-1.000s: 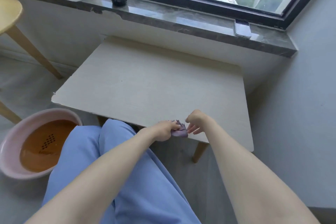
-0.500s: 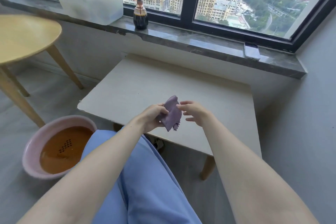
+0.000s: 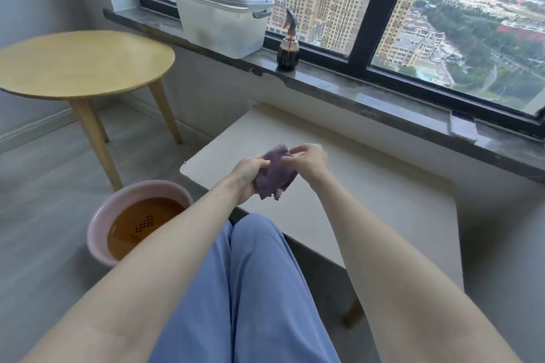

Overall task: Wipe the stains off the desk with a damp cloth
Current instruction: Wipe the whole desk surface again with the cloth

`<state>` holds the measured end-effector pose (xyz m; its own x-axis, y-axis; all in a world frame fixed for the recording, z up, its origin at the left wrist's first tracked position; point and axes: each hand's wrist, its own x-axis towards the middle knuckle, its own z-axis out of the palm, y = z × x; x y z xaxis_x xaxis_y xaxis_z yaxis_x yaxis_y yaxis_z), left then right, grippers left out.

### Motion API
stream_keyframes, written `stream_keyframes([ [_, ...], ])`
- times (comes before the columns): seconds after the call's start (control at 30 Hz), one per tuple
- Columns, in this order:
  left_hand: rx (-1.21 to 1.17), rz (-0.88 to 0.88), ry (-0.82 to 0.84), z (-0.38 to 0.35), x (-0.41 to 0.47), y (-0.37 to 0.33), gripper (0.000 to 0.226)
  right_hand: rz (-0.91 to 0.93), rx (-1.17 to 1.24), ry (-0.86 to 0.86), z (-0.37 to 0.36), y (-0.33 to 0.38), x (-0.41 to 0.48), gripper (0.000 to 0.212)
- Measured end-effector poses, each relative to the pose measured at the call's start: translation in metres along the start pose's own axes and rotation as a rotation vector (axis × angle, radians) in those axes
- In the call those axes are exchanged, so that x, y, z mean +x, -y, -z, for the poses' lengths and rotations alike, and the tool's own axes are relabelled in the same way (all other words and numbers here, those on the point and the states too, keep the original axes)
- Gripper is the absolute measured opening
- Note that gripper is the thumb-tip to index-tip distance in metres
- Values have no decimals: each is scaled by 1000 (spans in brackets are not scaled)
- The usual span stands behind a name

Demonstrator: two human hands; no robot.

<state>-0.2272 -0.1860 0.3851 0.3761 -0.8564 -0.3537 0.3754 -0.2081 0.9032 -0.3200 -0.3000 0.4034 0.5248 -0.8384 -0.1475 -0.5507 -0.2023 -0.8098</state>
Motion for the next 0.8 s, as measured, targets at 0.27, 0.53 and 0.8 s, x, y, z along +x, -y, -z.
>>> stream_keyframes([
  [0.27,-139,-97,-229,81,-23,-13,37,-92,251,342,-71,65,15,59],
  [0.53,-252,-24,-454,170,-43,20,29,-142,223,634,-173,94,7,36],
  [0.8,-549,159,-669,233,-27,84,47,-181,244,672,-267,68,23,15],
])
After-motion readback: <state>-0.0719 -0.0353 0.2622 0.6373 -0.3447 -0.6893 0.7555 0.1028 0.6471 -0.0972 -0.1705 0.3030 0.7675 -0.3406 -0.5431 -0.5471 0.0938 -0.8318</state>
